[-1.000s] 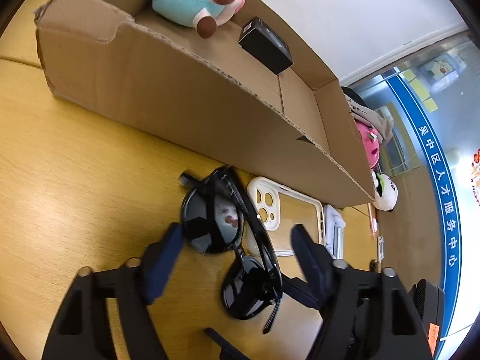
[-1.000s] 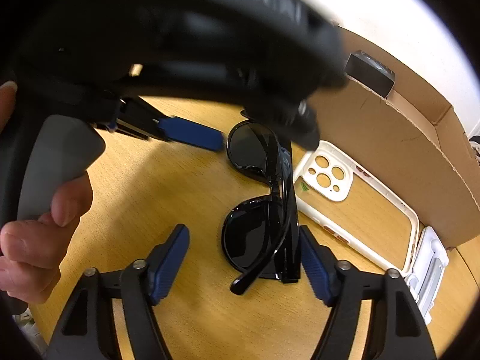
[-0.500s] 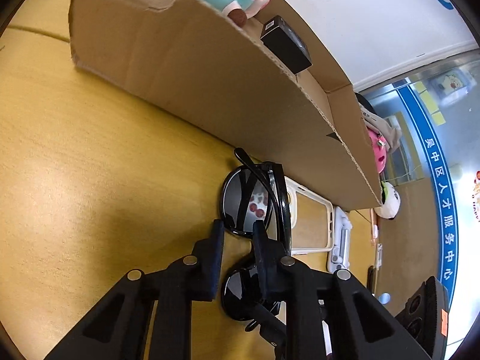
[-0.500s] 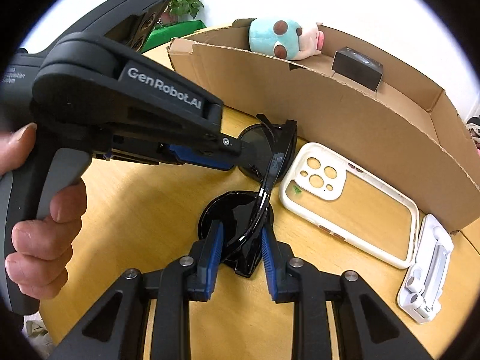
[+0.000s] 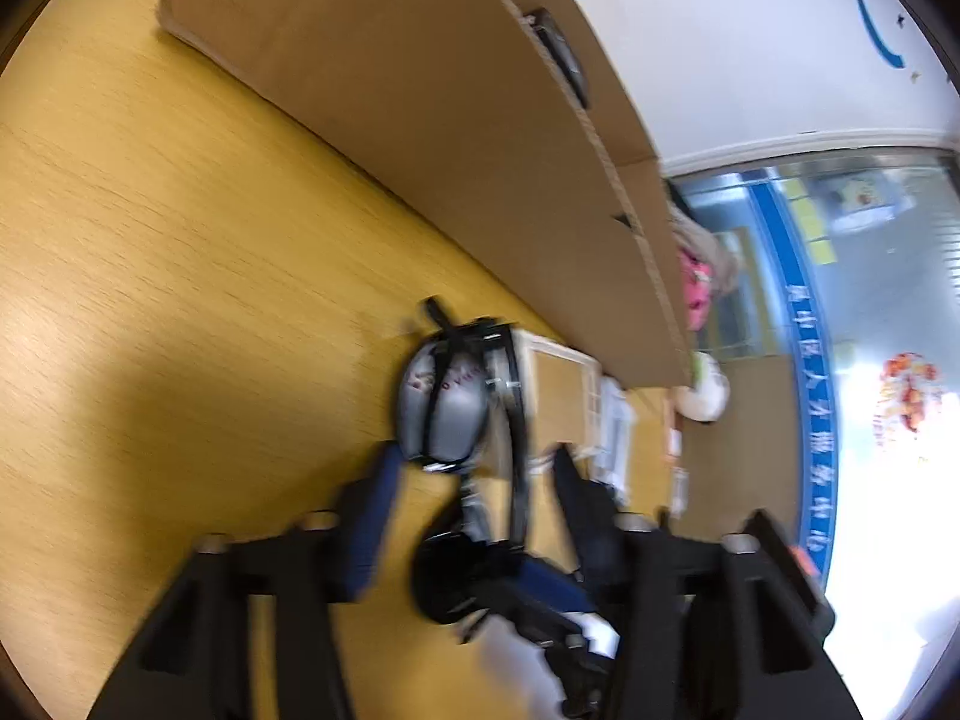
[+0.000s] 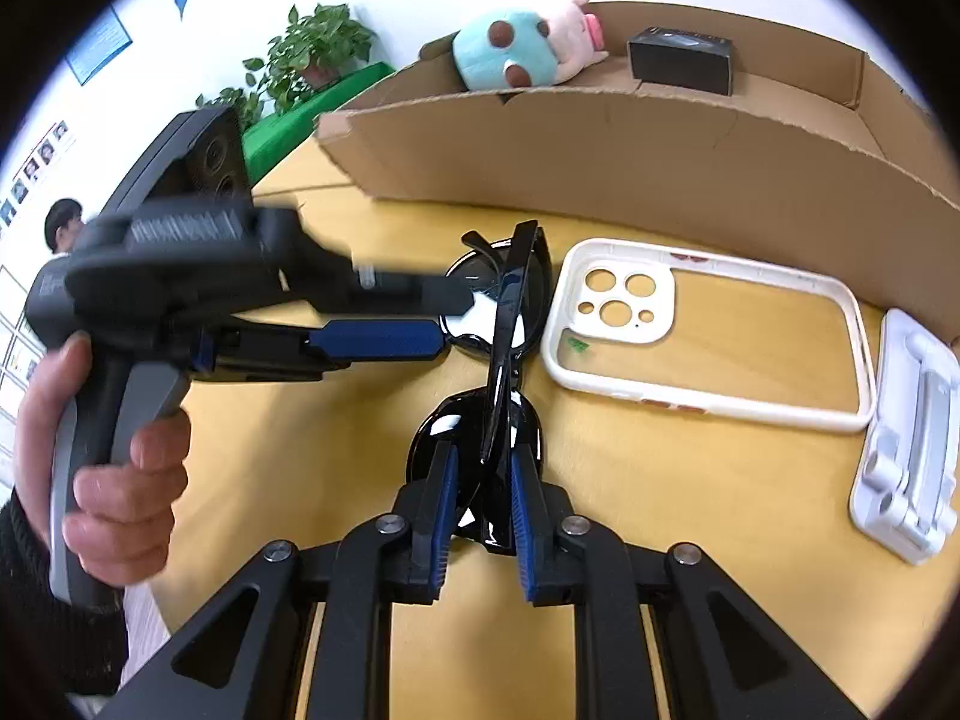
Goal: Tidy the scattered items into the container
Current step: 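Lift the sunglasses up off the table with the left gripper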
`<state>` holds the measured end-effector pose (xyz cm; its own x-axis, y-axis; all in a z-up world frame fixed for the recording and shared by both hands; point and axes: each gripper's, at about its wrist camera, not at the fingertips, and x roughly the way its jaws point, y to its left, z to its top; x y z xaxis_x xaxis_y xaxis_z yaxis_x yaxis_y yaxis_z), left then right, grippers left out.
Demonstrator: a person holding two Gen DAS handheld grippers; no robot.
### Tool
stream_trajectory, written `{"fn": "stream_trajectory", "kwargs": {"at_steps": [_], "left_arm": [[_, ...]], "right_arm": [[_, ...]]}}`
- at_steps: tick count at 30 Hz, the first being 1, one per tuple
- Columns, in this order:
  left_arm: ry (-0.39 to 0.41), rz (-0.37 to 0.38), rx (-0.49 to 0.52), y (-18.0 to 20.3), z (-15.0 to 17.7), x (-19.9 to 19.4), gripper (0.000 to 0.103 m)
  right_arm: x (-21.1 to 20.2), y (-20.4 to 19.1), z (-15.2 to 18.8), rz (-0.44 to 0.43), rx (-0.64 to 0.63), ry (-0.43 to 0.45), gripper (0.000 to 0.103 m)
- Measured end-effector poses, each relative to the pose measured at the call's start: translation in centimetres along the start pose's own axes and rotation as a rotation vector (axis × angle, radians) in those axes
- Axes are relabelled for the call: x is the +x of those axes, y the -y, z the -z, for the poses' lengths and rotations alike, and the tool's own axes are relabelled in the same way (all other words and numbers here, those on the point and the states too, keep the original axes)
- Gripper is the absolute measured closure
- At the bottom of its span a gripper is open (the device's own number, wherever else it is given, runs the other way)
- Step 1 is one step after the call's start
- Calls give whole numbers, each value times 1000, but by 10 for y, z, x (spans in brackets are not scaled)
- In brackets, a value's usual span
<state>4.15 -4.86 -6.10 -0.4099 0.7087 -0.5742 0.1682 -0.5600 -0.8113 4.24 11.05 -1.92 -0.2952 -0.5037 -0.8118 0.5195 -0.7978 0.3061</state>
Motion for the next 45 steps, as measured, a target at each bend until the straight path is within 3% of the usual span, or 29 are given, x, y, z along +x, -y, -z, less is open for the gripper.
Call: {"fn": "stream_trajectory", "kwargs": {"at_steps": [1, 3, 6, 8, 9, 10, 14, 20, 31, 45], "left_arm": [[-3, 11, 13, 4, 3, 0, 17], [-13, 17, 50, 12, 6, 3, 6], [-13, 11, 102, 20, 14, 9, 6], [-37, 6, 106, 21, 18, 16, 24], [-59, -4, 102, 22, 18, 21, 48], [-85, -7, 102, 22, 20, 26, 59], [-103, -13, 151, 33, 31, 32, 70], [-63, -11, 197, 51, 28, 20, 72], [15, -78, 290, 111, 13, -2, 72], [119, -111, 440, 207, -55, -32, 72]], "right_arm": [[0, -1, 1, -6, -2, -6, 87], [-3, -3, 8, -28, 5, -14, 87], [-7, -4, 15, -54, 21, -13, 87], [-9, -4, 18, -81, 32, -12, 87], [-9, -4, 19, -91, 35, -10, 87], [-10, -6, 20, -99, 33, -5, 87], [-16, -18, 19, -115, -4, 14, 91], [-27, -34, 12, -96, -52, 58, 93], [-56, -28, -16, -103, -68, 153, 93], [-113, -22, -101, -77, -112, 320, 93]]}}
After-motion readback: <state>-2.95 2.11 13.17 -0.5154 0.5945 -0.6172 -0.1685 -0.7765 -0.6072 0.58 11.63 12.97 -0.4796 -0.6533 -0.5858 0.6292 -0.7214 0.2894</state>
